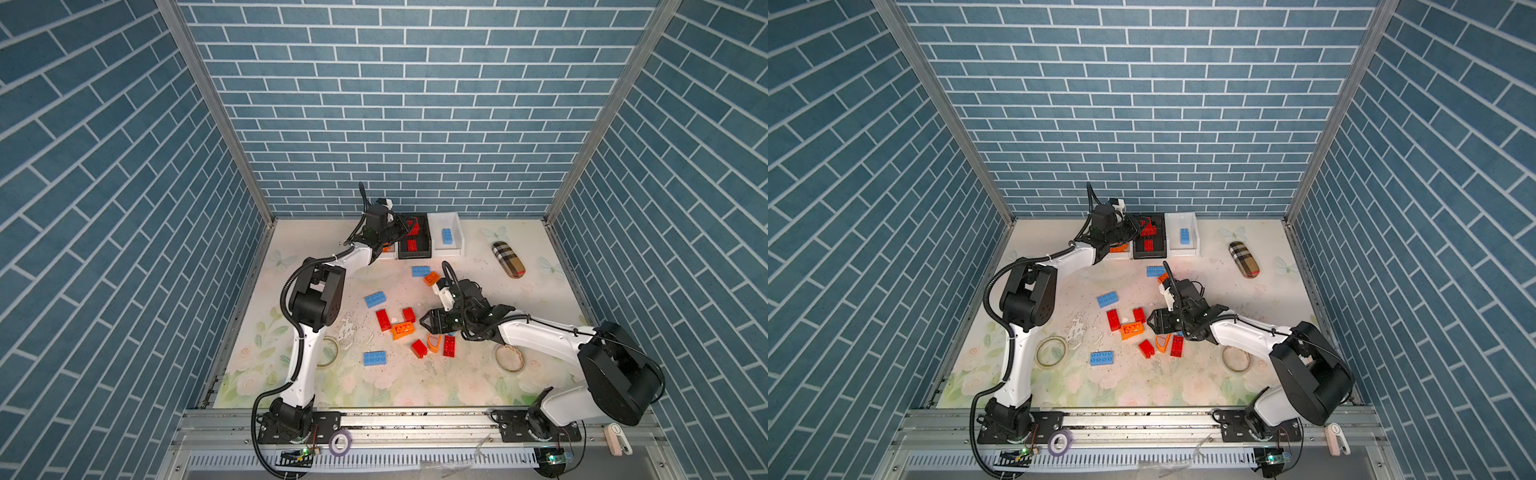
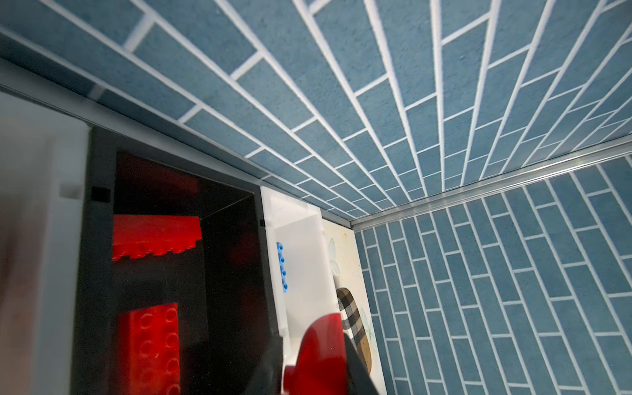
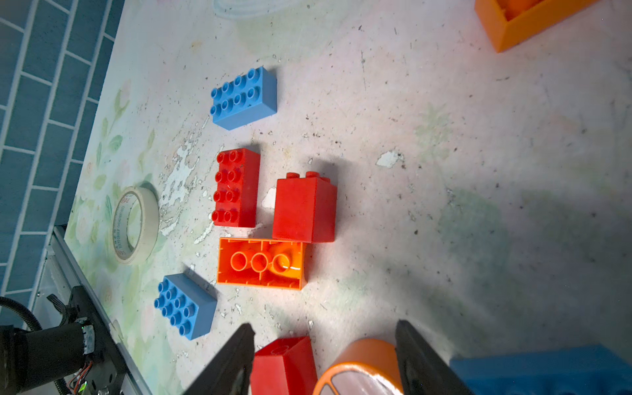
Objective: Sort the legos into containers by color
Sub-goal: Place the lego in the container.
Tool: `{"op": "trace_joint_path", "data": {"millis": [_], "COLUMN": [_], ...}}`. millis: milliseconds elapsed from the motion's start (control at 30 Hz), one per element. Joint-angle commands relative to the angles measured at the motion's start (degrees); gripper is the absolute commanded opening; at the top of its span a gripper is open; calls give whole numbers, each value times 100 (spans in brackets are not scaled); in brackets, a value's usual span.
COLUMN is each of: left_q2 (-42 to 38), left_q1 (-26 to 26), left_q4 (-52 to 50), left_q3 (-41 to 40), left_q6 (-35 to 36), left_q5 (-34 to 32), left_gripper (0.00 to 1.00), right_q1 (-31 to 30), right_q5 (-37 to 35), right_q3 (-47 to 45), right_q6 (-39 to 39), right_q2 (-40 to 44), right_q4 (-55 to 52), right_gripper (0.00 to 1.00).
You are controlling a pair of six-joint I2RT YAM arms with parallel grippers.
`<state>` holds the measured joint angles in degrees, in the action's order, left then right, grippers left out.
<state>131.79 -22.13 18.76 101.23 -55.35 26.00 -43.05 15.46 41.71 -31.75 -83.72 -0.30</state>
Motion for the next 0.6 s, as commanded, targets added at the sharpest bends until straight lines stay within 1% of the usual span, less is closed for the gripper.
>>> {"op": "trace_joint_path", "data": {"millis": [0, 300, 400, 467, 567], "left_q2": [240, 787, 974, 990, 955], "left_q1": [-30, -32, -28, -37, -35], "left_q4": [-332, -966, -1234, -1290, -1329], "left_q3": [370, 1186, 1517, 1562, 1574], "left_q6": [-55, -25, -64, -59, -35], "left_q5": [4, -31, 19, 3, -49], "left_gripper": [29, 34, 38, 40, 47], "right_q1": [-25, -46, -49, -75, -145], "right_q5": [-105, -70, -71, -70, -109], "right_q3": [-59, 33, 162, 246, 408], "right_q6": [-191, -196, -244, -237, -179], "right_q2": [-98, -206, -297, -345, -470], "right_q4": [135, 110, -9, -62, -130], "right_gripper": [67, 67, 67, 67, 67]}}
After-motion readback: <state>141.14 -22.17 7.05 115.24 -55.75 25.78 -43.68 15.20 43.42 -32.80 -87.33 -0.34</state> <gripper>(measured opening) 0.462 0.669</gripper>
